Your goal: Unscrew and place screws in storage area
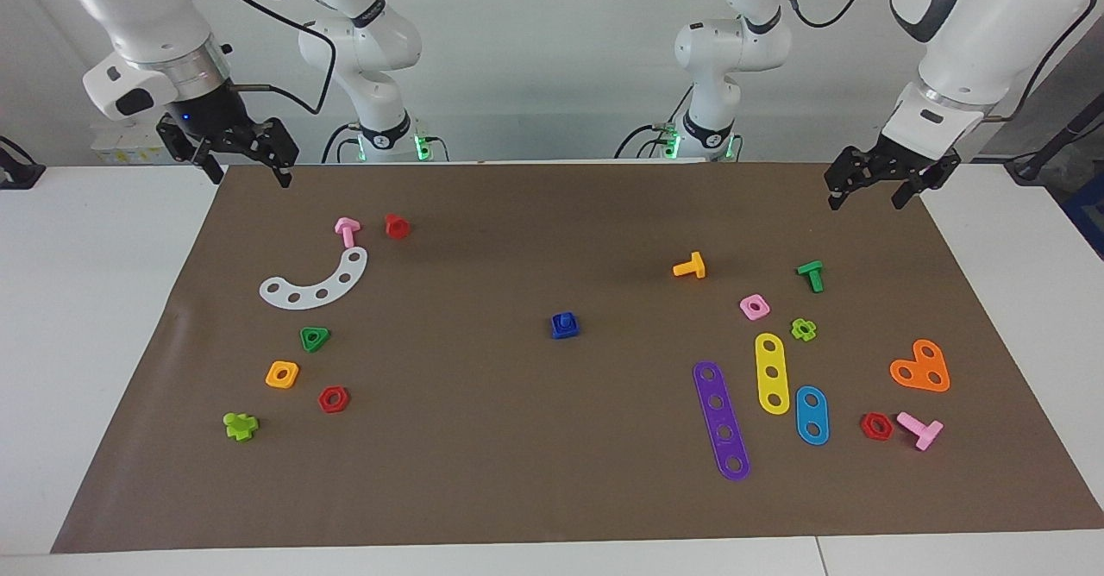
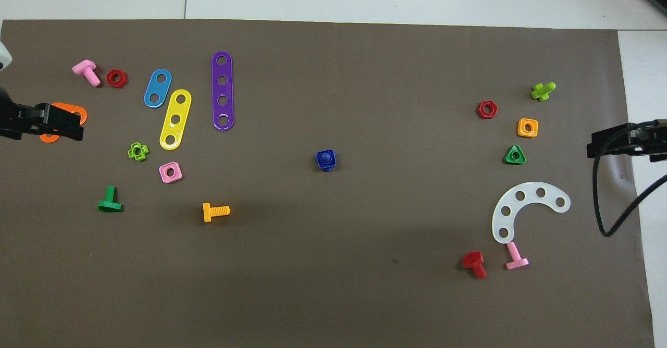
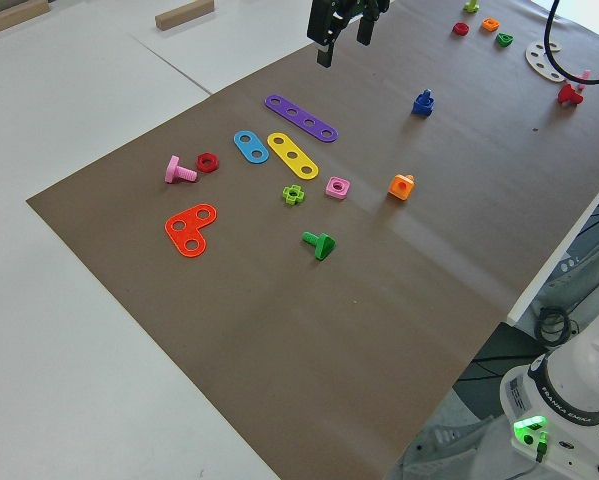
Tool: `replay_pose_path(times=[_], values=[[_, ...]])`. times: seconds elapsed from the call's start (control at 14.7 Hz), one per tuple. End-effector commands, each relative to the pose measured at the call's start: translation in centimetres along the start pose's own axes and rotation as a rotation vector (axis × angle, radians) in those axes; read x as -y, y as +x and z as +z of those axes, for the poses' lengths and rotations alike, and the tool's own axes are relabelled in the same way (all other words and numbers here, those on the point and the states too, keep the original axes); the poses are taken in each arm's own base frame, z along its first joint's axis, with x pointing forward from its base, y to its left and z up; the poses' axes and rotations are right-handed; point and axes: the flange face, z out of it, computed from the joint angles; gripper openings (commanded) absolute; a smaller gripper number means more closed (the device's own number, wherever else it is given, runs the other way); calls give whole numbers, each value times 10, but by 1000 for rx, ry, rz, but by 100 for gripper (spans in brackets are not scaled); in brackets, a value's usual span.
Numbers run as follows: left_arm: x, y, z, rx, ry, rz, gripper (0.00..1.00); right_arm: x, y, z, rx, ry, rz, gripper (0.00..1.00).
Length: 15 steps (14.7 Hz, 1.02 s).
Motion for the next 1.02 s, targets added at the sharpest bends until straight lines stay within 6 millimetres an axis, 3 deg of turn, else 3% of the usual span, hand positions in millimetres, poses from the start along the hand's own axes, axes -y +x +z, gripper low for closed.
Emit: replay_pose_path(times=[0.0, 0.14, 0.27, 0.75, 0.95], values=[[-4, -10, 4, 7, 18, 4, 100, 0, -6, -2, -5, 4, 4, 100], [-8, -12, 10, 5, 18, 0, 100, 0, -6, -2, -5, 4, 2, 100], [-28, -13, 13, -11, 15, 22, 100, 0, -6, -2, -5, 4, 2, 100], [-139, -15, 31, -32, 8, -30, 100, 0, -6, -2, -5, 4, 2, 100], [-200, -4, 57, -48, -22, -83, 100, 0, -6, -2, -5, 4, 2, 100]])
